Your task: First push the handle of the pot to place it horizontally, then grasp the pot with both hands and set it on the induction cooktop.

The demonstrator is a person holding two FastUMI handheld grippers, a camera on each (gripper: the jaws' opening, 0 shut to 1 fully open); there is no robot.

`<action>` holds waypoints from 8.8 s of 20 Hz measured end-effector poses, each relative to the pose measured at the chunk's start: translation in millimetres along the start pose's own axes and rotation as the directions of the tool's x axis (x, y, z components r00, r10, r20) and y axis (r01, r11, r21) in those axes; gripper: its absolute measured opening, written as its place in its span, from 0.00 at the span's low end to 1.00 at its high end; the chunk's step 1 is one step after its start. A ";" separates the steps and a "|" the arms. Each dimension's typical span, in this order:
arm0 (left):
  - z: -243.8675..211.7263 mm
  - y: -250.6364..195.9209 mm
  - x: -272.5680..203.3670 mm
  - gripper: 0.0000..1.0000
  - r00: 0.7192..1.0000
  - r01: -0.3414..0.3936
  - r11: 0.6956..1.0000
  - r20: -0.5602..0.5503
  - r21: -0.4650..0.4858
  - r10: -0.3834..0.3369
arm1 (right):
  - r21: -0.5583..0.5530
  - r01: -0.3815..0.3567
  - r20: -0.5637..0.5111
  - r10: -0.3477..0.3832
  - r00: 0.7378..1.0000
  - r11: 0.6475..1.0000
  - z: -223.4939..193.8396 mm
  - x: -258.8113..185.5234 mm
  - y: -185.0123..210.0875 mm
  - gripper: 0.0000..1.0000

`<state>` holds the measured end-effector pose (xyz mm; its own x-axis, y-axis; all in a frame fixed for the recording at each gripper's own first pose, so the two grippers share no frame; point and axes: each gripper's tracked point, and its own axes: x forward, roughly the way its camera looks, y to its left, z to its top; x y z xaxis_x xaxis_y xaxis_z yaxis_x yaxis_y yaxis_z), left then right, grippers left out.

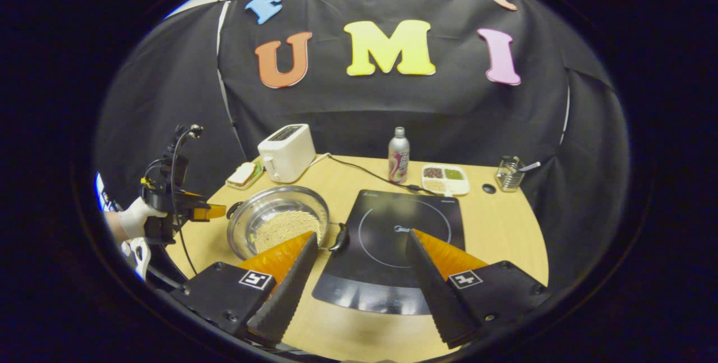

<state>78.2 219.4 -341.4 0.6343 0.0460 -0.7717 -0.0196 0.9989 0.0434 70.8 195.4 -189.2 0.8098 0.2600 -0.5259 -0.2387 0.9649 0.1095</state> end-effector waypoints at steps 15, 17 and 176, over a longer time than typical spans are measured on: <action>-5.2 -8.1 77.5 0.97 0.983 0.027 1.000 -0.182 0.012 -0.024 | 0.081 -0.004 -0.377 0.035 0.925 0.997 -62.8 159.2 40.8 0.88; -4.5 -6.7 84.1 0.97 0.979 0.021 1.000 -0.205 0.012 -0.018 | 0.085 0.002 -0.411 0.033 0.911 0.996 -67.9 165.7 43.4 0.94; 130.2 105.6 -235.2 0.97 0.690 0.143 0.989 0.714 0.028 -0.120 | 0.005 0.193 0.491 -0.170 0.855 0.981 174.6 -187.6 -55.6 0.98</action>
<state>27.6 312.5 -72.7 0.9917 -0.0971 -0.0841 0.0931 0.9944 -0.0497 25.7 99.4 50.7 0.9956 0.0759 -0.0543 -0.0754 0.9971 0.0106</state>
